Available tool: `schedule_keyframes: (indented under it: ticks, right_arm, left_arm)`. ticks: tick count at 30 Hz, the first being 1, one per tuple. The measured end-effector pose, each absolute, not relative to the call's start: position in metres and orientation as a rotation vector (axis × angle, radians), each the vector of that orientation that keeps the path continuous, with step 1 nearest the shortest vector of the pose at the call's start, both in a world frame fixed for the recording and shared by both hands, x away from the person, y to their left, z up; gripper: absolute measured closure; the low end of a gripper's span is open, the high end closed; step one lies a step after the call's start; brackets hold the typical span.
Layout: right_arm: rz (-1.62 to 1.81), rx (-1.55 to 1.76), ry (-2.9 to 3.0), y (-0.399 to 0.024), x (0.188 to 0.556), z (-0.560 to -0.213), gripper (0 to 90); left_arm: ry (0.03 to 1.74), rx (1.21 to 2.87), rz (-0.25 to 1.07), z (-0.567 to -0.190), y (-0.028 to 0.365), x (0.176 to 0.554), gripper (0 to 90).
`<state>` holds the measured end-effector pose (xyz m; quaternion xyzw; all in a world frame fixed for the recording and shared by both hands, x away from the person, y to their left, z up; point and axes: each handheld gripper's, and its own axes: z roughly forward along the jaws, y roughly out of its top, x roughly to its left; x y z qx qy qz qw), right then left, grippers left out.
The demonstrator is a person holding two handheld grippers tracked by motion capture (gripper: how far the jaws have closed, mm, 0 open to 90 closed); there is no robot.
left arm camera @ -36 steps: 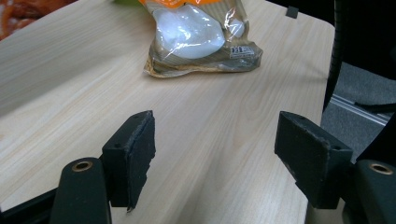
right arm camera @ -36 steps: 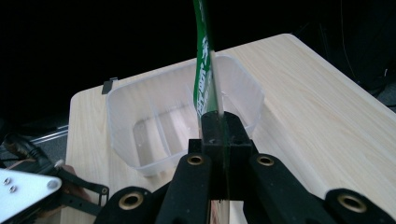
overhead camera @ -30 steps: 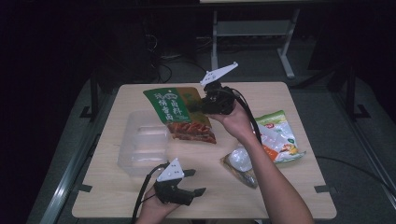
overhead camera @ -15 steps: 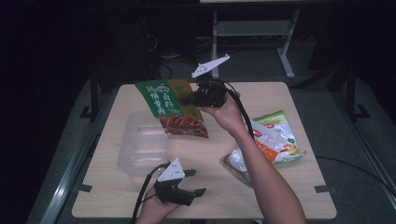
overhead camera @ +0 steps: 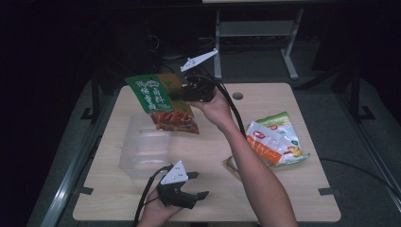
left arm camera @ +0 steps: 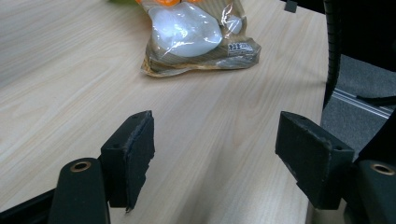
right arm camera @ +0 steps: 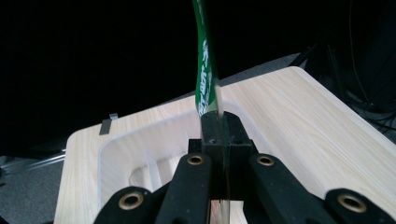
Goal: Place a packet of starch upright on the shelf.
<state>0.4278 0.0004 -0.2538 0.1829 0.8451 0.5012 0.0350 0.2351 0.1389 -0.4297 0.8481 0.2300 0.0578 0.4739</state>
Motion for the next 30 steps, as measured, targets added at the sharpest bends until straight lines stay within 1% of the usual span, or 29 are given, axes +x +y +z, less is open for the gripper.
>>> schedule_keyframes:
  ticks: [13,17,21,30]
  right_arm:
    - [1.568,0.588,2.610,0.035,0.442,-0.255,89.8]
    - [1.572,0.602,2.618,0.050,0.453,-0.262,89.8]
    - [1.570,0.613,2.619,0.057,0.459,-0.269,89.8]
    - [1.594,0.682,2.632,0.083,0.476,-0.294,89.8]
  left_arm:
    - [0.553,2.081,0.150,-0.431,0.138,0.236,27.5]
    - [0.552,2.089,0.162,-0.431,0.139,0.236,27.5]
    - [0.571,2.082,0.146,-0.432,0.140,0.237,27.5]
    - [0.568,2.092,0.155,-0.433,0.143,0.237,27.3]
